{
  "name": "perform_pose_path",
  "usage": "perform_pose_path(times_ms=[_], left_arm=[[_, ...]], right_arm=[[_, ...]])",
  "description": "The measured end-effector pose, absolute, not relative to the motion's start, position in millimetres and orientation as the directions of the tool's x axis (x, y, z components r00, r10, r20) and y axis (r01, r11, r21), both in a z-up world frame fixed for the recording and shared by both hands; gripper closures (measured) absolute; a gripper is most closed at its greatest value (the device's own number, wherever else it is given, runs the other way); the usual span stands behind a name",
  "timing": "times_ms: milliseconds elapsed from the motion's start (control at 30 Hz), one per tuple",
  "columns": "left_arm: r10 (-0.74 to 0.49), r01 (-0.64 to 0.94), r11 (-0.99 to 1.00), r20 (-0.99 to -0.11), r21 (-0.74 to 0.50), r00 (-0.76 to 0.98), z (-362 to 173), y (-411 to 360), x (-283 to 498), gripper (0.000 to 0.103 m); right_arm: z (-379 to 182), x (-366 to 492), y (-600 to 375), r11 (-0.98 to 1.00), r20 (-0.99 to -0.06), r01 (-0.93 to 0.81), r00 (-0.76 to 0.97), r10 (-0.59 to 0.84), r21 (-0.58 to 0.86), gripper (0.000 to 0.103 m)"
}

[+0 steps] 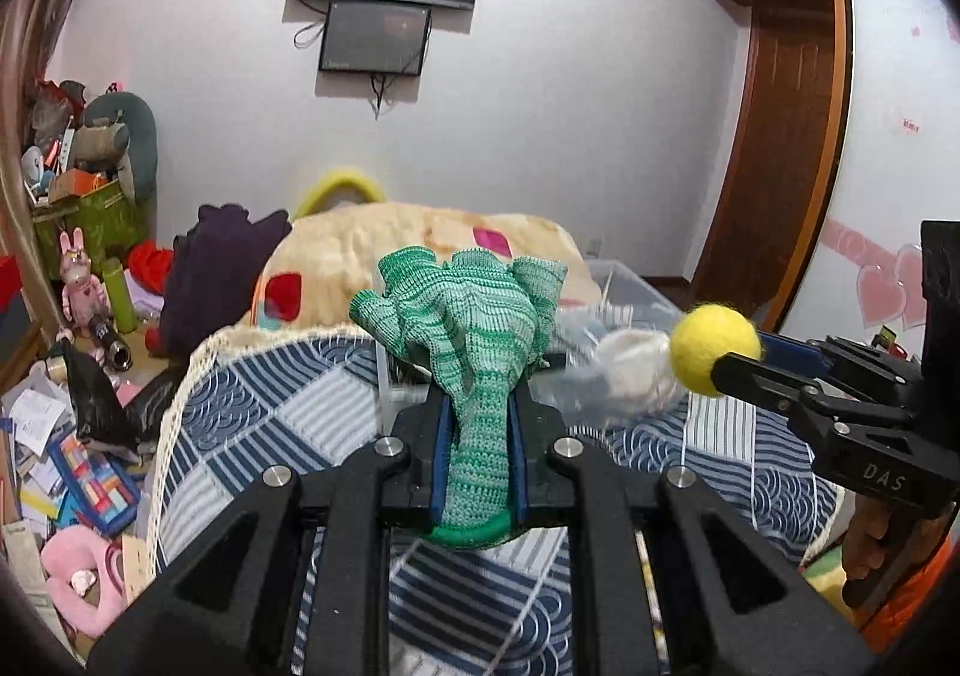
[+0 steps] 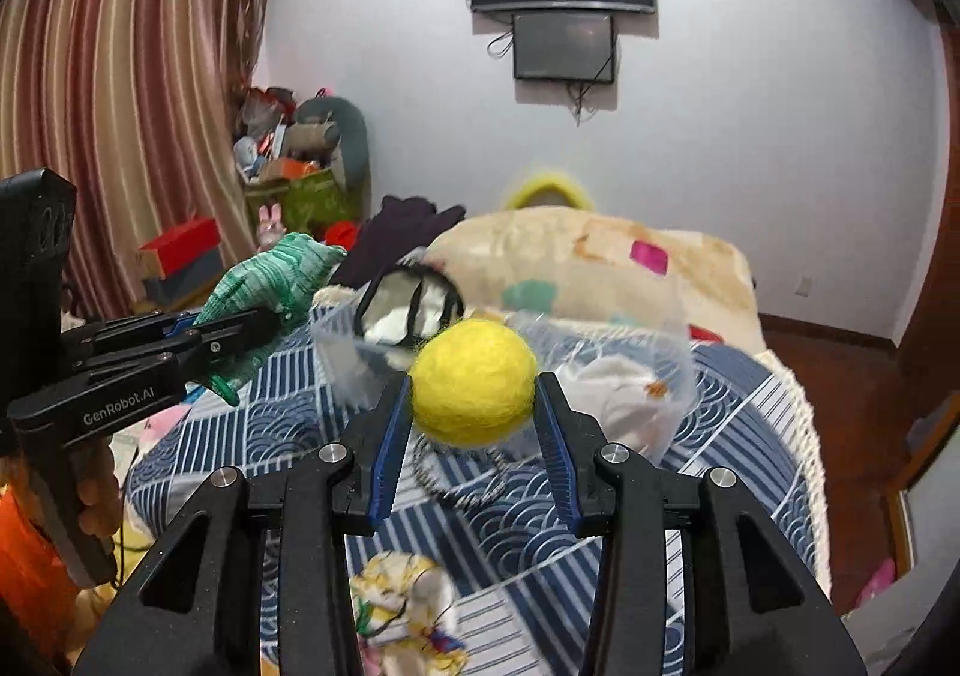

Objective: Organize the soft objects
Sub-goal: 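Lower the glove and felt ball into the clear box and open both tools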

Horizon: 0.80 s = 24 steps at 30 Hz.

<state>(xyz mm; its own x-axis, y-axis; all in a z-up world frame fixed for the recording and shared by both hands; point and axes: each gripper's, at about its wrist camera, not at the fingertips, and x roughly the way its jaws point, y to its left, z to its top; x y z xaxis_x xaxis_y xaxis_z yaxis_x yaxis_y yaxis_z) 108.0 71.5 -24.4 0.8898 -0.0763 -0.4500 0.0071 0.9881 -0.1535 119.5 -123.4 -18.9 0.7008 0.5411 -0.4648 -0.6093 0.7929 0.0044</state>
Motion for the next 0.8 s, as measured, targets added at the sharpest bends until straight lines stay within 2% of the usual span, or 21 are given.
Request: perform_pose_path(times_ms=[500,800], left_arm=[[-0.094,0.028,0.988,-0.441,-0.155,0.893,-14.8,67.8,153.4,0.087],[-0.135,0.053,0.983,-0.493,-0.177,0.859,-31.2,63.0,191.7,0.087]], right_arm=[[-4.0,155.0,-133.1,0.834,-0.416,-0.549,0.749,0.516,0.047,0.065],[-14.7,176.9,-126.3,0.850,-0.457,-0.524,0.744,0.487,0.052,0.065]])
